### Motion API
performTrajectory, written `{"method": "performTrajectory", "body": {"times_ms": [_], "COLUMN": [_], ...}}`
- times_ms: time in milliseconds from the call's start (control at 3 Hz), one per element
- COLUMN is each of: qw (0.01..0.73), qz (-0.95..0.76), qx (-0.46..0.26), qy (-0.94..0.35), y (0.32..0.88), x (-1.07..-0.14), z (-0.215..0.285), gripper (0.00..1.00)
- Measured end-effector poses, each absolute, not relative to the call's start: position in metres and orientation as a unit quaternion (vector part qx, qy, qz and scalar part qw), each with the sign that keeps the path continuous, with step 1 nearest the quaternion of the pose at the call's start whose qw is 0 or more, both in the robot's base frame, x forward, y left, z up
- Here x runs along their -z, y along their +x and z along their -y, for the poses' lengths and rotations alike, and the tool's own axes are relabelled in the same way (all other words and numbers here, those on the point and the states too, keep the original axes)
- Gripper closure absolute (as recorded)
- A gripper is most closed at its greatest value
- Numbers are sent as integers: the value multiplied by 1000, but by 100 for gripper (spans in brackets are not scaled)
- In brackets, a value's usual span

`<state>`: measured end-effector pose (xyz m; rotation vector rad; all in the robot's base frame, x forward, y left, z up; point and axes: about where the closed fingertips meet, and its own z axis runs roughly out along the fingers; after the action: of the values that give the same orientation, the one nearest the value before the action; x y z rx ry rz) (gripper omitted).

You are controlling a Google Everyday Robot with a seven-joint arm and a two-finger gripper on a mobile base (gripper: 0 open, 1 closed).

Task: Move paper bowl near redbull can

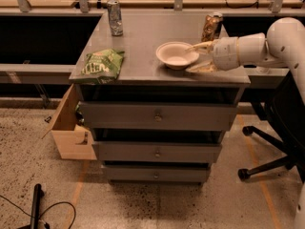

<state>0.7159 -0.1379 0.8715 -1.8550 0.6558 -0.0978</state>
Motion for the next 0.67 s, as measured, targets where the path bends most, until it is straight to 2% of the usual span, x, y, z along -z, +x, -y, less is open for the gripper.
{"method": "performTrajectory", "body": {"times_ms": [333, 667], "qw": [555, 550], "qz": [-268, -270], "qx": [11, 25], "qy": [-787, -790], "y": [717, 731], "x": [-868, -881], "z": [125, 114], "gripper": [83, 100]}}
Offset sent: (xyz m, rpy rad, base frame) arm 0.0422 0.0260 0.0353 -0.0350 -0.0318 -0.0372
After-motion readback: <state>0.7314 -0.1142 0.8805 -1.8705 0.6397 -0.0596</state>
